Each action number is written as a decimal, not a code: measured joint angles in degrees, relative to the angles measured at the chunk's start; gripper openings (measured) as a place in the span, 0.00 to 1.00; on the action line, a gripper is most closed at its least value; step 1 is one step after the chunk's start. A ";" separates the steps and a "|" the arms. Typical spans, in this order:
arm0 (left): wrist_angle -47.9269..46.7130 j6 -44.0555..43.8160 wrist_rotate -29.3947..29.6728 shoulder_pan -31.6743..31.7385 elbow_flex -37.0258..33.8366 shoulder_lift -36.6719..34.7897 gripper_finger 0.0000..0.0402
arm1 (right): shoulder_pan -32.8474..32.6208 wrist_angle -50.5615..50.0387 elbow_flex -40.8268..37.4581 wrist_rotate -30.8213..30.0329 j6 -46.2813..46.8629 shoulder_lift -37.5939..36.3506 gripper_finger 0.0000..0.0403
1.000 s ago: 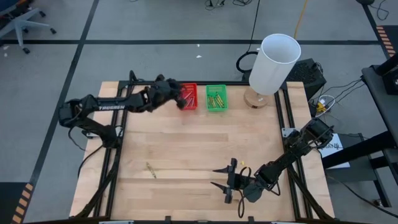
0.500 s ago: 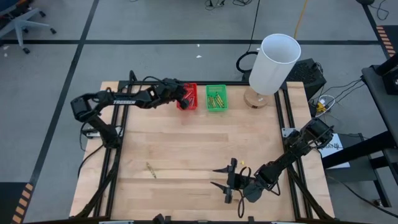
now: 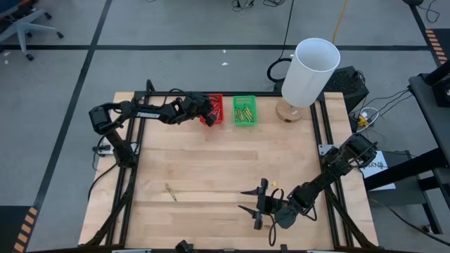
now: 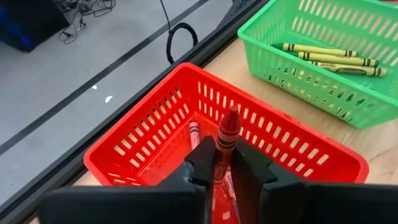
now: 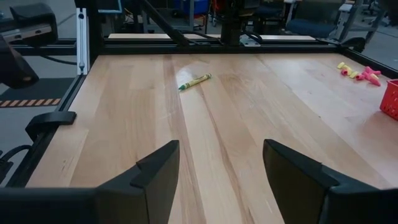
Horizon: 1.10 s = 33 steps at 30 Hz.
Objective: Sort crayons
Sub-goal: Put the red crayon into the red bin, then put the green crayon into the green bin
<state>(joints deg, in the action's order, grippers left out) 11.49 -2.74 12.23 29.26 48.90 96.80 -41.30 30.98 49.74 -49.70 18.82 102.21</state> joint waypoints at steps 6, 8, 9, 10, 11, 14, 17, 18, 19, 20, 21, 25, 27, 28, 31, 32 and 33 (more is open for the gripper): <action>-0.08 -0.30 0.04 -0.02 0.00 0.00 0.20 | 0.00 0.00 0.00 0.01 0.12 0.00 0.53; -0.50 -1.47 0.04 -0.02 0.00 0.00 0.24 | 0.00 0.00 0.00 0.01 0.16 0.00 0.53; -0.55 -1.47 0.04 -0.02 0.00 0.00 0.26 | 0.00 0.00 0.00 0.01 0.16 0.00 0.53; -0.53 -1.46 0.04 -0.04 0.00 0.00 0.27 | 0.00 0.00 0.00 0.01 0.16 0.00 0.53; -0.50 -1.46 0.04 -0.17 0.00 0.00 0.29 | 0.00 -0.02 0.00 0.01 0.18 0.00 0.53; -0.73 -1.44 0.04 -0.83 0.00 -0.19 0.33 | 0.00 -0.02 0.00 0.01 0.13 0.00 0.53; -0.70 -1.44 0.02 -1.81 0.00 -2.06 0.35 | 0.00 -0.44 0.00 0.01 0.10 0.00 0.53; -0.72 -1.44 0.02 -2.28 0.00 -2.87 0.35 | 0.00 -0.66 0.00 0.01 0.16 0.00 0.53; -1.01 -1.42 0.02 -2.78 0.00 -3.79 0.35 | 0.00 -0.95 0.00 0.01 0.24 0.00 0.53; -1.81 -1.42 0.03 -3.20 0.00 -4.94 0.35 | 0.00 -1.23 0.00 0.01 0.42 0.00 0.53; -2.63 -1.42 0.04 -3.71 0.00 -6.16 0.35 | 0.00 -1.49 0.00 0.01 0.63 0.00 0.53; -8.65 -1.42 0.04 -6.22 0.02 -11.75 0.35 | 0.00 -2.58 0.00 0.01 1.93 0.02 0.53; -15.20 -2.00 0.03 -7.98 0.02 -14.56 0.35 | 0.00 -2.86 0.00 0.01 2.67 0.02 0.53; -19.43 -3.21 -0.01 -8.94 0.02 -15.98 0.35 | 0.00 -2.98 0.00 0.01 2.95 0.02 0.53; -33.02 -7.83 -1.53 -12.09 0.02 -19.74 0.35 | -0.09 -2.99 0.00 0.03 3.03 0.02 0.53; -37.77 -9.20 -1.68 -13.39 0.02 -20.76 0.35 | -0.09 -2.97 0.00 0.05 3.05 0.02 0.53; -41.33 -10.56 -1.68 -14.82 0.02 -21.69 0.35 | -0.09 -2.93 0.00 0.07 3.03 0.02 0.53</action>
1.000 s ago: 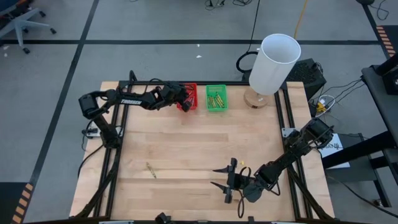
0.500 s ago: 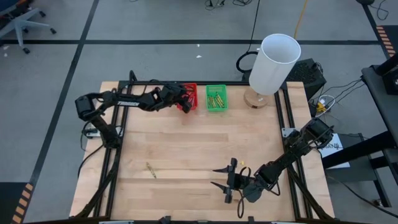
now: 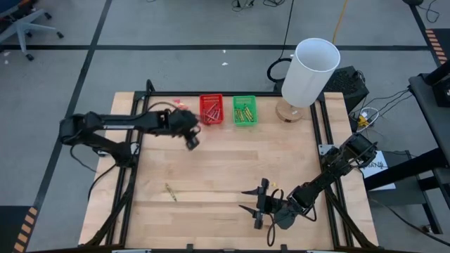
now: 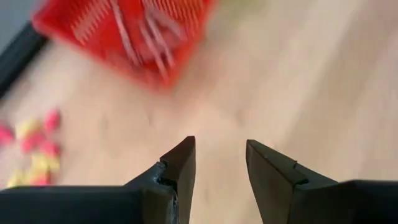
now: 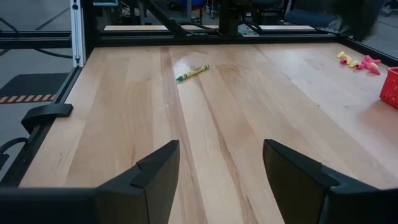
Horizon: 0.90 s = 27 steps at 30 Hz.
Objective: Sort crayons
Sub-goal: Put the green crayon into the green bin
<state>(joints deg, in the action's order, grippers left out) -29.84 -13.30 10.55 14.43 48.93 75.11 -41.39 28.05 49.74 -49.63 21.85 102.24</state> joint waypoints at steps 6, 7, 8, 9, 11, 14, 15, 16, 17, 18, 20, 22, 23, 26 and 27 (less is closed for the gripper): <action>-13.01 -6.97 0.51 -11.35 0.00 -3.00 0.35 | 0.02 0.39 0.00 0.11 0.25 0.00 0.53; -13.91 -7.37 0.55 -13.54 0.00 -3.14 0.35 | 0.02 0.39 0.00 0.11 0.37 0.00 0.53; -14.45 -7.83 0.55 -15.78 0.00 -3.20 0.35 | 0.02 0.39 0.00 0.11 0.42 0.00 0.53; -14.90 -8.68 0.55 -17.90 0.00 -3.17 0.35 | 0.02 0.39 0.00 0.13 0.43 0.00 0.53; -15.87 -9.95 0.51 -22.16 0.00 -3.12 0.35 | 0.02 0.38 0.00 0.13 0.44 0.00 0.53; -16.90 -9.76 0.50 -28.83 0.00 -3.12 0.35 | 0.02 0.37 0.00 0.15 0.45 0.00 0.53; -17.47 -9.04 0.31 -31.03 0.00 -3.12 0.35 | 0.02 0.37 0.00 0.15 0.44 0.00 0.53; -18.01 -8.66 -0.10 -33.14 0.00 -3.12 0.35 | 0.02 0.37 0.00 0.15 0.44 0.00 0.53; -18.40 -8.43 -0.66 -35.13 0.00 -3.12 0.35 | 0.02 0.37 0.00 0.15 0.40 0.00 0.53; -18.92 -8.42 -1.21 -37.09 0.00 -3.12 0.35 | 0.02 0.37 0.00 0.15 0.37 0.00 0.53; -20.22 -8.06 -1.60 -40.46 0.00 -2.92 0.35 | 0.02 0.37 0.00 0.15 0.37 0.00 0.53; -20.77 -5.98 -1.61 -43.21 -0.01 -2.30 0.35 | 0.02 0.37 0.00 0.15 0.35 0.00 0.53; -20.82 -5.57 -1.60 -44.35 -0.02 -1.99 0.35 | 0.02 0.37 0.00 0.15 0.35 0.00 0.53; -21.20 -5.36 -1.60 -46.95 -0.02 -0.63 0.35 | 0.02 0.37 0.00 0.17 0.56 0.00 0.53; -21.72 -5.24 -1.60 -47.60 -0.02 0.02 0.34 | 0.02 0.37 0.00 0.17 0.59 0.00 0.53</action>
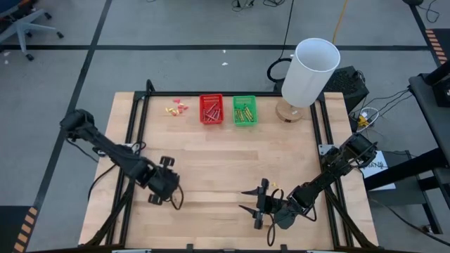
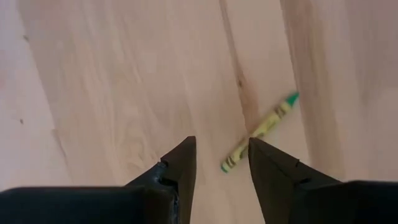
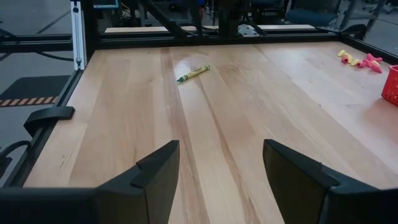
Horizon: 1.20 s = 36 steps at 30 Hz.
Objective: Sort crayons
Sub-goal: Put the green crayon into the green bin
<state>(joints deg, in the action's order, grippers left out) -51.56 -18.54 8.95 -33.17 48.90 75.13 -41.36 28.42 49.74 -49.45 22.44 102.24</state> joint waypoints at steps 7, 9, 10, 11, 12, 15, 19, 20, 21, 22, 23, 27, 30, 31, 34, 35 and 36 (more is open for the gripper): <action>-3.84 5.49 -0.01 -2.46 0.00 6.98 0.31 | 0.07 0.00 0.00 0.00 -0.33 0.00 0.53; -5.52 8.80 -0.11 -3.13 -0.02 9.57 0.30 | 0.07 0.00 0.00 0.02 -0.48 0.00 0.53; -6.19 9.90 -0.06 -3.54 -0.04 10.60 0.30 | 0.07 0.00 0.00 0.00 -0.50 0.00 0.53; -6.26 10.46 -0.07 -3.87 -0.04 11.52 0.30 | 0.07 0.00 0.00 0.02 -0.57 0.00 0.53; -5.85 11.23 -0.07 -4.23 -0.04 12.37 0.30 | 0.07 -0.01 0.00 0.02 -0.57 0.00 0.53; -4.68 12.00 -0.08 -5.01 -0.04 14.31 0.30 | 0.07 0.00 0.00 0.02 -0.58 0.00 0.53; -3.90 11.97 -0.20 -5.55 -0.04 15.33 0.30 | 0.07 0.00 0.00 0.02 -0.59 0.00 0.53; -3.83 11.91 -0.17 -5.53 -0.04 15.35 0.30 | 0.07 0.00 0.00 0.02 -0.58 0.00 0.53; -3.61 11.93 -0.15 -5.53 -0.04 15.35 0.30 | 0.07 -0.02 0.00 0.02 -0.57 0.00 0.53; -3.31 12.01 -0.15 -5.53 -0.04 15.39 0.30 | 0.07 -0.02 0.00 0.02 -0.57 0.00 0.53; -2.74 12.27 -0.15 -5.51 -0.04 15.39 0.30 | 0.07 0.00 0.00 0.02 -0.57 0.00 0.53; -0.59 14.37 -0.08 -5.49 -0.04 15.39 0.30 | 0.07 0.00 0.00 0.02 -0.57 0.00 0.53; -0.93 14.90 0.38 -5.49 -0.04 15.39 0.30 | 0.07 0.00 0.00 0.02 -0.58 0.00 0.53; -0.90 14.89 0.55 -5.49 -0.04 15.39 0.30 | 0.07 0.00 0.00 0.02 -0.57 0.00 0.53; -0.16 14.57 0.58 -5.49 -0.13 15.39 0.30 | 0.07 0.00 0.00 0.03 -0.57 0.00 0.53; 1.15 14.58 0.55 -5.49 -0.54 15.39 0.30 | 0.07 0.00 0.00 0.03 -0.57 0.00 0.53; 2.45 14.58 0.46 -5.49 -1.12 15.39 0.30 | 0.07 0.00 0.00 0.04 -0.57 0.00 0.53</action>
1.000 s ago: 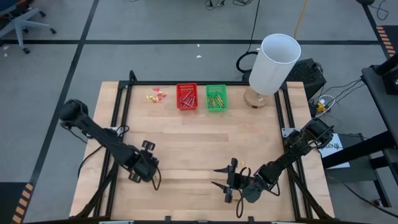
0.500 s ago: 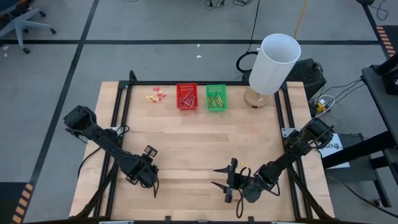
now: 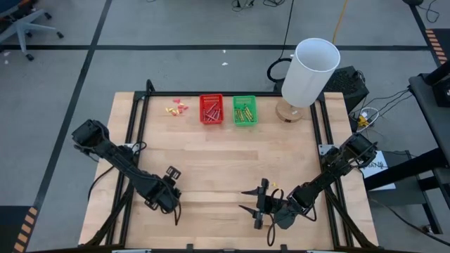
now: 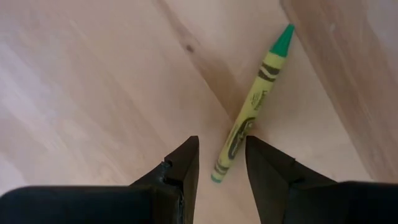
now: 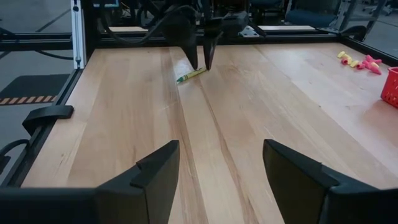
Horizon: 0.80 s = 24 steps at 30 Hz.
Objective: Sort crayons
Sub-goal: Put the green crayon into the green bin
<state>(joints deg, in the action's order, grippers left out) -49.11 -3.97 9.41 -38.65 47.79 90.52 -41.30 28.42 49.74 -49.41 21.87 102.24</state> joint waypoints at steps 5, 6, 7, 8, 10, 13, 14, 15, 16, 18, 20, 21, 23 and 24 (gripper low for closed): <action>1.53 -1.96 -0.44 -0.05 -2.82 -0.13 0.30 | 0.00 -0.01 0.00 0.00 0.15 0.00 0.53; 1.45 -2.89 -0.44 -0.09 -2.93 -0.17 0.30 | 0.00 -0.02 0.00 0.00 0.15 0.00 0.53; 1.41 -3.17 -0.49 -0.09 -2.95 -0.17 0.30 | 0.00 0.00 0.00 0.01 0.15 0.00 0.53; 1.52 -3.32 -0.65 -0.13 -2.95 -0.15 0.30 | 0.00 -0.02 0.00 0.00 0.11 0.00 0.53; 2.90 -3.29 -0.93 -0.15 -3.05 -0.14 0.30 | 0.00 -0.02 0.00 0.00 0.15 0.00 0.53; 4.93 -2.64 -1.03 -0.13 -3.15 -0.11 0.30 | 0.00 -0.02 0.00 0.00 0.21 0.00 0.53; 5.30 -2.60 -1.03 -0.13 -3.19 -0.11 0.29 | 0.00 -0.02 0.00 0.00 0.27 0.00 0.53; 5.50 -2.58 -1.03 -0.13 -3.21 -0.11 0.28 | 0.00 -0.02 0.00 0.00 0.31 0.00 0.53; 5.54 -2.65 -1.10 -0.15 -3.21 -0.11 0.26 | 0.00 -0.02 0.00 0.00 0.35 0.00 0.53; 5.52 -2.94 -1.46 -0.15 -3.21 -0.09 0.21 | 0.00 -0.02 0.00 0.00 0.33 0.00 0.53; 5.54 -3.05 -1.84 -0.15 -3.21 -0.09 0.16 | 0.00 -0.02 0.00 0.00 0.28 0.00 0.53; 5.56 -3.06 -2.01 -0.15 -3.21 -0.09 0.13 | 0.00 -0.02 0.00 0.00 0.27 0.00 0.53; 5.42 -3.04 -1.98 -0.15 -3.21 -0.11 0.07 | 0.00 -0.02 0.00 0.00 0.26 0.00 0.53; 5.32 -3.04 -1.97 -0.13 -3.21 -0.11 0.04 | 0.00 -0.02 0.00 0.00 0.24 0.00 0.53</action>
<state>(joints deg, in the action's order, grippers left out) -43.79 -7.01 7.44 -38.79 44.58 90.41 -41.30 28.40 49.74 -49.41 22.10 102.24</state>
